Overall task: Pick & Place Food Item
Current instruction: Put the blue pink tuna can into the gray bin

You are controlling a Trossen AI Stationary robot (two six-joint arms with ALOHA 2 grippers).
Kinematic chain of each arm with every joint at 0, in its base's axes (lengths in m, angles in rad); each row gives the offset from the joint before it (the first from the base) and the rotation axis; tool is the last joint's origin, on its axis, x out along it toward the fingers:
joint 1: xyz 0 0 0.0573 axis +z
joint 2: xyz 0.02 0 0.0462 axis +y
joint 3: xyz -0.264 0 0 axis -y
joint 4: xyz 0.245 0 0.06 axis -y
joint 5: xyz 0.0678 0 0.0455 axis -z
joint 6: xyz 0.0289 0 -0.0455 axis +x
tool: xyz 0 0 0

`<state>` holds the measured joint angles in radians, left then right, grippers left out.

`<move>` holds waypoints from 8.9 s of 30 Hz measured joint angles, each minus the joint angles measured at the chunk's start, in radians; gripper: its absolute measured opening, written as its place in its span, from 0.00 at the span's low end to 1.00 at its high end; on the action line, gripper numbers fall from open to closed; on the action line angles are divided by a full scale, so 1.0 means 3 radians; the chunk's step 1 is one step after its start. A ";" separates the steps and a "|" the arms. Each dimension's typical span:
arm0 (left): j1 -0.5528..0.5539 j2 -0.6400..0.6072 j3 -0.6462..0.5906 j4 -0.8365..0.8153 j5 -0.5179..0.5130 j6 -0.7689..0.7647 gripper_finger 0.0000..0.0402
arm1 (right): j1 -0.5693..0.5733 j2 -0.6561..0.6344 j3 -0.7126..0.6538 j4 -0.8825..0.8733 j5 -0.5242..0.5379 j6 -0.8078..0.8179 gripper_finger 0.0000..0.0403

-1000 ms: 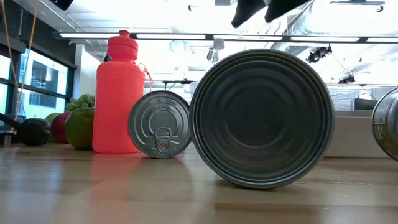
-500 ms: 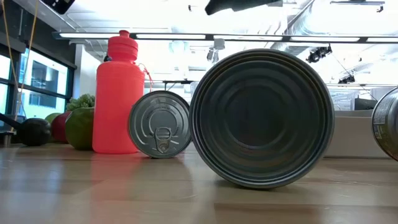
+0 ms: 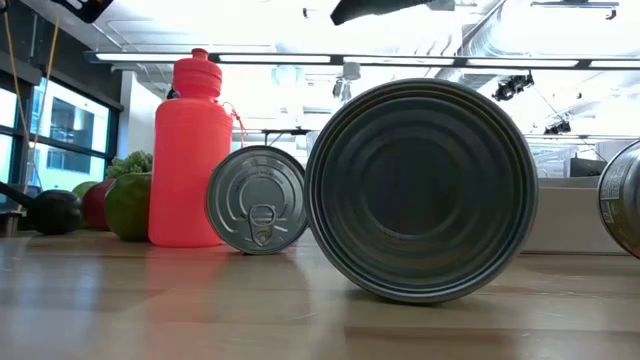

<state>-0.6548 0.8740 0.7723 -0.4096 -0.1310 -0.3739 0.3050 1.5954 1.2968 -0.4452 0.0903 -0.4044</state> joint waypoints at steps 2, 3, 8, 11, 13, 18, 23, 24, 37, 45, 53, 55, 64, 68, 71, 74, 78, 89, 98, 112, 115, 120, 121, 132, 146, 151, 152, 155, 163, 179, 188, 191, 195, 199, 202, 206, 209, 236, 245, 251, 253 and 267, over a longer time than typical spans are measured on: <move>0.0000 -0.0004 0.0000 0.0030 0.0018 -0.0159 0.61 | 0.0001 0.0000 0.0000 -0.0111 -0.0046 0.0049 0.67; 0.0000 -0.0004 0.0000 0.0059 0.0018 -0.0197 0.61 | 0.0002 0.0000 0.0000 -0.0166 -0.0051 0.0101 0.67; -0.0027 -0.0005 0.0000 0.0116 0.0016 -0.0140 0.61 | -0.0012 0.0059 0.0000 -0.0364 -0.0172 0.0182 0.67; -0.0032 -0.0004 0.0000 0.0114 0.0015 -0.0142 0.61 | -0.0017 0.0135 -0.0004 -0.0392 -0.0363 0.0053 0.67; -0.0031 -0.0004 0.0000 0.0118 0.0014 -0.0143 0.61 | -0.0040 0.0173 -0.0004 -0.0403 -0.0487 -0.0060 0.67; -0.0029 -0.0004 0.0000 0.0192 0.0008 -0.0143 0.61 | -0.0197 0.0273 -0.0004 -0.0444 -0.0513 -0.0311 0.67; -0.0028 -0.0004 0.0000 0.0196 -0.0015 0.0022 0.61 | -0.0373 0.0298 -0.0004 -0.0393 -0.0445 -0.0368 0.67; -0.0028 -0.0004 0.0000 0.0196 -0.0014 0.0043 0.61 | -0.0387 0.0305 -0.0004 -0.0383 -0.0445 -0.0322 0.67; 0.0084 -0.0004 0.0001 0.0148 -0.0017 0.0200 0.61 | -0.0383 0.0328 -0.0001 -0.0101 -0.0186 0.0217 0.67; 0.0111 -0.0004 0.0001 0.0098 -0.0015 0.0119 0.61 | -0.0325 0.0327 -0.0001 0.0003 -0.0121 0.0213 0.68; 0.0111 -0.0004 0.0001 0.0097 -0.0015 0.0235 0.61 | -0.0183 0.0327 -0.0001 -0.0064 0.0215 0.0378 0.84; 0.0111 -0.0004 0.0001 0.0097 -0.0014 0.0236 0.61 | -0.0163 0.0327 -0.0001 -0.0096 0.0367 0.0502 0.88; 0.0111 -0.0004 0.0001 -0.0040 -0.0014 0.0236 0.61 | -0.0195 0.0327 -0.0001 -0.0153 0.0505 0.0488 0.97; 0.0111 -0.0004 0.0001 -0.0036 -0.0014 0.0237 0.61 | -0.0192 0.0327 -0.0001 -0.0152 0.1281 0.0487 0.97; 0.0111 -0.0004 0.0003 0.0030 -0.0016 0.0254 0.61 | -0.0198 0.0326 -0.0001 -0.0175 0.1745 0.0492 0.97; 0.0150 -0.0004 0.0003 0.0070 -0.0018 0.0475 0.61 | -0.0238 0.0323 -0.0001 -0.0316 0.1444 0.0438 0.97; 0.0247 -0.0004 0.0003 0.0078 -0.0022 0.0693 0.61 | -0.0323 0.0323 -0.0001 -0.0616 0.0354 0.0378 0.97; 0.0504 -0.0004 0.0003 0.0018 -0.0027 0.1056 0.61 | -0.0371 0.0323 -0.0001 -0.0920 -0.0069 0.0625 0.97; 0.0547 -0.0005 0.0003 -0.0239 -0.0003 0.0845 0.61 | -0.0543 0.0323 -0.0001 -0.0660 -0.0202 0.1000 0.97; 0.0538 -0.0004 0.0003 -0.0308 0.0016 0.0695 0.61 | -0.0606 0.0323 -0.0257 -0.0425 -0.0482 0.0162 0.97; 0.0538 -0.0005 0.0003 -0.0295 0.0016 0.0696 0.61 | -0.0624 0.0323 -0.0309 -0.0335 -0.0477 0.0105 0.97; 0.0538 -0.0006 0.0003 -0.0262 0.0015 0.0632 0.61 | -0.0685 0.0323 -0.0373 -0.0349 -0.0490 -0.0025 0.97; 0.0538 -0.0005 0.0003 -0.0259 0.0015 0.0612 0.61 | -0.0685 0.0323 -0.0402 -0.0344 -0.0468 -0.0101 0.97; 0.0537 -0.0004 0.0003 -0.0123 0.0013 0.0516 0.61 | -0.0839 0.0323 -0.0540 -0.0109 -0.0496 -0.0324 0.97; 0.0537 -0.0005 0.0003 0.0170 0.0013 0.0279 0.61 | -0.0910 0.0489 -0.0539 0.0065 -0.0606 -0.0250 0.97; 0.0537 -0.0004 0.0003 0.0173 0.0013 0.0293 0.61 | -0.0901 0.0591 -0.0540 0.0126 -0.0570 -0.0322 0.97; 0.0537 -0.0005 0.0003 0.0177 0.0013 0.0305 0.61 | -0.0890 0.0593 -0.0540 0.0111 -0.0570 -0.0322 0.97; 0.0537 -0.0004 0.0003 0.0176 0.0013 0.0321 0.61 | -0.0886 0.0593 -0.0542 0.0105 -0.0578 -0.0322 0.97; 0.0537 -0.0005 0.0003 0.0176 0.0013 0.0322 0.61 | -0.0854 0.0593 -0.0542 0.0127 -0.0631 -0.0208 0.88; 0.0537 -0.0005 0.0003 0.0173 0.0013 0.0325 0.61 | -0.0788 0.0590 -0.0537 0.0238 -0.0443 -0.0124 0.40; 0.0537 -0.0006 0.0003 0.0173 0.0013 0.0499 0.61 | -0.0609 0.0595 -0.0368 -0.0119 -0.0417 0.0017 0.49; 0.0537 -0.0005 0.0003 0.0172 0.0012 0.0500 0.61 | -0.0525 0.0597 -0.0158 -0.0361 -0.0229 0.0038 0.46; 0.0537 -0.0005 0.0003 0.0172 0.0013 0.0501 0.61 | -0.0404 0.0597 0.0169 -0.0748 0.0071 0.0036 0.40; 0.0537 -0.0006 0.0003 0.0172 0.0013 0.0494 0.61 | -0.0318 0.0597 0.0517 -0.1226 0.0278 0.0152 0.40; 0.0537 -0.0004 0.0003 0.0172 0.0013 0.0493 0.61 | -0.0268 0.0597 0.0741 -0.1688 0.0323 0.0370 0.46; 0.0537 -0.0005 0.0003 0.0172 0.0013 0.0491 0.61 | -0.0226 0.0594 0.0920 -0.2145 0.0327 0.0799 0.48; 0.0537 -0.0005 0.0003 0.0172 0.0013 0.0483 0.61 | -0.0178 0.0594 0.1032 -0.2443 0.0408 0.1056 0.44; 0.0536 -0.0006 0.0003 0.0144 0.0391 0.0457 0.61 | -0.0220 0.0337 0.1171 -0.3726 0.0578 0.2334 0.46; 0.0535 -0.0006 0.0003 0.0143 0.0392 0.0457 0.61 | -0.0412 0.0337 0.0709 -0.3636 0.0477 0.2328 0.46; 0.0535 -0.0006 0.0003 0.0143 0.0390 0.0442 0.61 | -0.0524 0.0338 0.0395 -0.3338 0.0459 0.2166 0.46; 0.0535 -0.0006 0.0003 0.0144 0.0390 0.0442 0.61 | -0.0558 0.0340 0.0296 -0.3207 0.0460 0.2128 0.46; 0.0535 -0.0006 0.0003 0.0144 0.0388 0.0458 0.61 | -0.0640 0.0341 -0.0064 -0.2775 0.0472 0.2141 0.47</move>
<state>-0.4942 0.8722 0.7731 -0.3664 -0.0147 -0.2363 0.1131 1.6978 1.2778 -1.2778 0.2319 0.2379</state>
